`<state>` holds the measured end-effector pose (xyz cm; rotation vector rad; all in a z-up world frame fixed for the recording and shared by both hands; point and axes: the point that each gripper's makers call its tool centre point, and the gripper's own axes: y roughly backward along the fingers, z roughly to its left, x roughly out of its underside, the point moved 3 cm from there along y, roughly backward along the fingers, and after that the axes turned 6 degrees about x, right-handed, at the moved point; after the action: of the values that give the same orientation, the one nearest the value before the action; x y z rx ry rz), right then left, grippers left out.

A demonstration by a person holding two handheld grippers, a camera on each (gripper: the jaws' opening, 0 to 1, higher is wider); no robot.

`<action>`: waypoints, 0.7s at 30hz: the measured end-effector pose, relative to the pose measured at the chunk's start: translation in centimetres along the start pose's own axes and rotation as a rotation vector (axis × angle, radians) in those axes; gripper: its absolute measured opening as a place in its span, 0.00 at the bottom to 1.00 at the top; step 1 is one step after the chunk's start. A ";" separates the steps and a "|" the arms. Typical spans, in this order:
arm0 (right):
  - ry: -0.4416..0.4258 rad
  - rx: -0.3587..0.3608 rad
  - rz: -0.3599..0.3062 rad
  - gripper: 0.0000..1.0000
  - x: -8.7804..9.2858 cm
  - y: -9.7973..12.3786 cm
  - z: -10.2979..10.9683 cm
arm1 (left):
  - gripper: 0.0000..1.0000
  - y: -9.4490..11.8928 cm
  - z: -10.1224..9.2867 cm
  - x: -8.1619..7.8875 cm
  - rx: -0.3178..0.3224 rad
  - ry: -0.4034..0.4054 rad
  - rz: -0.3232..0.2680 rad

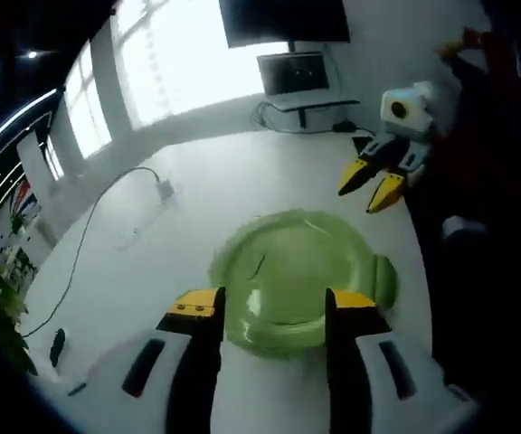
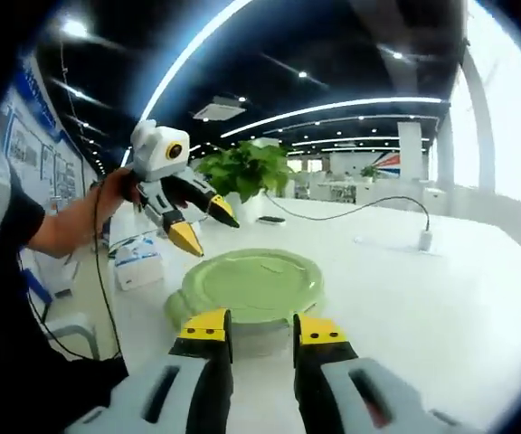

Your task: Open container latches remove lid place lid upside down on tabletop take tomato from container place on tabletop

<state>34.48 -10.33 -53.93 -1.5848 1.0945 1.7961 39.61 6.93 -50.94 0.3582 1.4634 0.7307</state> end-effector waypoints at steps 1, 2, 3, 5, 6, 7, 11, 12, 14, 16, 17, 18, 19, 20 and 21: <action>-0.008 0.014 -0.001 0.21 0.1 0.0 -0.3 | 0.38 -0.5 -0.1 -0.3 0.036 -0.004 0.014; -0.051 0.027 -0.006 0.21 0.4 0.1 -0.6 | 0.38 -1.2 -0.2 -0.7 0.078 -0.006 0.026; -0.089 0.045 0.000 0.21 0.6 0.1 -0.9 | 0.38 -1.7 -0.1 -0.9 0.097 -0.001 0.042; -0.162 0.095 0.007 0.21 1.1 -0.1 -1.7 | 0.38 -2.9 0.4 -1.2 0.117 -0.006 0.071; -0.216 0.100 0.001 0.20 1.3 -0.3 -1.9 | 0.38 -3.2 0.5 -1.1 0.125 0.002 0.090; -0.261 0.103 -0.009 0.20 1.3 -0.4 -1.9 | 0.38 -3.7 0.8 -1.0 0.124 0.017 0.118; -0.398 0.110 -0.072 0.16 1.0 -0.6 -2.1 | 0.42 -5.4 0.1 0.0 0.223 0.053 0.208; -0.407 0.102 -0.060 0.16 1.3 -0.7 -1.9 | 0.44 -5.7 0.2 0.0 0.223 0.051 0.216; -0.402 0.106 -0.037 0.16 1.7 -1.2 -1.6 | 0.43 -5.9 0.3 0.1 0.223 0.013 0.235; -0.384 0.106 -0.036 0.16 1.9 -1.5 -1.1 | 0.45 -5.9 0.1 0.1 0.230 0.019 0.261; -0.372 0.103 -0.029 0.16 2.0 -1.7 -0.7 | 0.45 -5.9 0.1 0.2 0.230 0.017 0.270; -0.367 0.100 -0.025 0.16 2.1 -1.9 -0.4 | 0.47 -5.9 0.0 0.2 0.235 -0.001 0.281; -0.358 0.100 -0.028 0.18 2.2 -2.0 -0.1 | 0.50 -5.9 0.1 0.1 0.229 -0.005 0.296; -0.349 0.106 -0.036 0.20 2.1 -2.2 -0.1 | 0.55 -5.9 0.1 0.2 0.225 -0.018 0.319; -0.347 0.108 -0.053 0.20 2.0 -2.2 0.0 | 0.61 -6.0 0.3 0.2 0.215 -0.022 0.330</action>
<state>35.81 -9.37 -56.37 -1.1726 0.9571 1.8545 41.30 2.63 -54.85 0.7839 1.4825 0.8291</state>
